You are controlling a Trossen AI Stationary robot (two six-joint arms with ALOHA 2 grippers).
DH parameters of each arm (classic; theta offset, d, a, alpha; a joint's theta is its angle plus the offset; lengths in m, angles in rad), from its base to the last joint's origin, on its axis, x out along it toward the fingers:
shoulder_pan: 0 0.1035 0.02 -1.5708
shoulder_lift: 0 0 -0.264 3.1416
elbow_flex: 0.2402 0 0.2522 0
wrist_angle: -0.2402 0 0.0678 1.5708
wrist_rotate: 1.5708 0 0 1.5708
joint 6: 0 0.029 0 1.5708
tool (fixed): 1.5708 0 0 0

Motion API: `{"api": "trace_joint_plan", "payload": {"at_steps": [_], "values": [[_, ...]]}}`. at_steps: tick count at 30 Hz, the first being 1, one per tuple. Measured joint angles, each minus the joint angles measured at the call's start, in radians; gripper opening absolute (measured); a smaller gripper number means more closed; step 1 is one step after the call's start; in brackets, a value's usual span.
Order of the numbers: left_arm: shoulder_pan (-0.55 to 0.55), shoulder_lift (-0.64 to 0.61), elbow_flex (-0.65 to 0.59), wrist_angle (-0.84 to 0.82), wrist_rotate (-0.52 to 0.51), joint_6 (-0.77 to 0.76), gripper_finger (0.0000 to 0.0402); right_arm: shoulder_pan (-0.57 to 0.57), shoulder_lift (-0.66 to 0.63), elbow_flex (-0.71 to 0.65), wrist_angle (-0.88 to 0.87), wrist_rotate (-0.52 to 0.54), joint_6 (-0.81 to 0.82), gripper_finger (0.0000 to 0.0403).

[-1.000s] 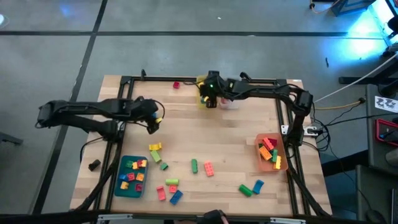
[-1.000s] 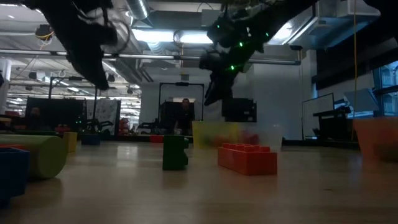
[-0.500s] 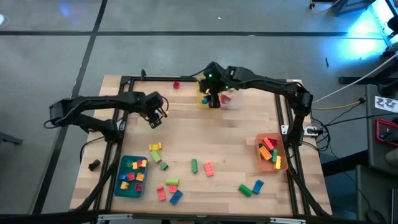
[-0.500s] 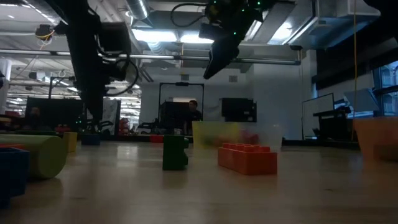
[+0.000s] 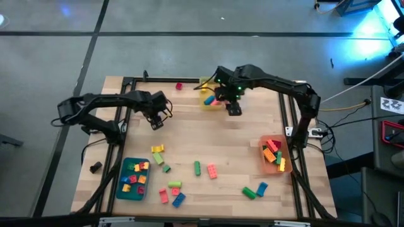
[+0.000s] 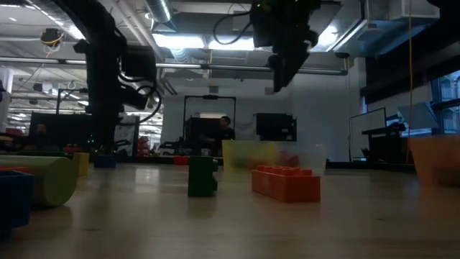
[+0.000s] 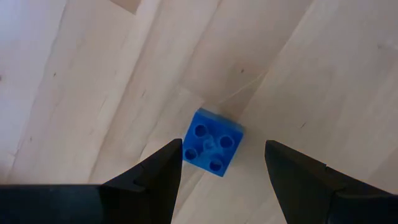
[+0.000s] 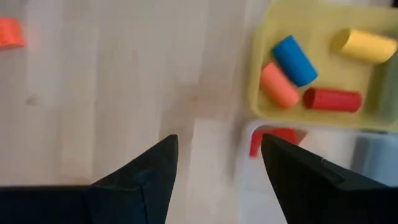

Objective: Sort blocks by size
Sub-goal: Put the blue square game piece into the blue bin

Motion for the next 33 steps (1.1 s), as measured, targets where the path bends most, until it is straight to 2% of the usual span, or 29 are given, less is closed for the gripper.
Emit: {"api": "trace_joint_plan", "payload": {"at_steps": [9,13,17,24,33], "values": [[0.003,0.06,0.0,0.008,0.0,0.049,0.0214,-0.001,-0.115,-0.012,-0.097,-0.006,0.085,0.0232],[0.003,0.097,0.002,0.019,-0.014,0.06,0.0214,0.0,-0.199,-0.078,-0.079,-0.008,0.136,0.0232],[0.004,0.125,-0.002,0.019,-0.006,0.075,0.0214,0.0,-0.309,-0.218,-0.005,-0.037,0.213,0.0232],[0.007,0.137,-0.001,0.019,-0.008,0.076,0.0214,0.0,-0.486,-0.531,0.221,-0.111,0.357,0.0232],[0.007,0.134,0.019,0.015,-0.005,-0.067,0.0214,0.062,-0.544,-0.777,0.429,-0.111,0.446,0.0232]]}}
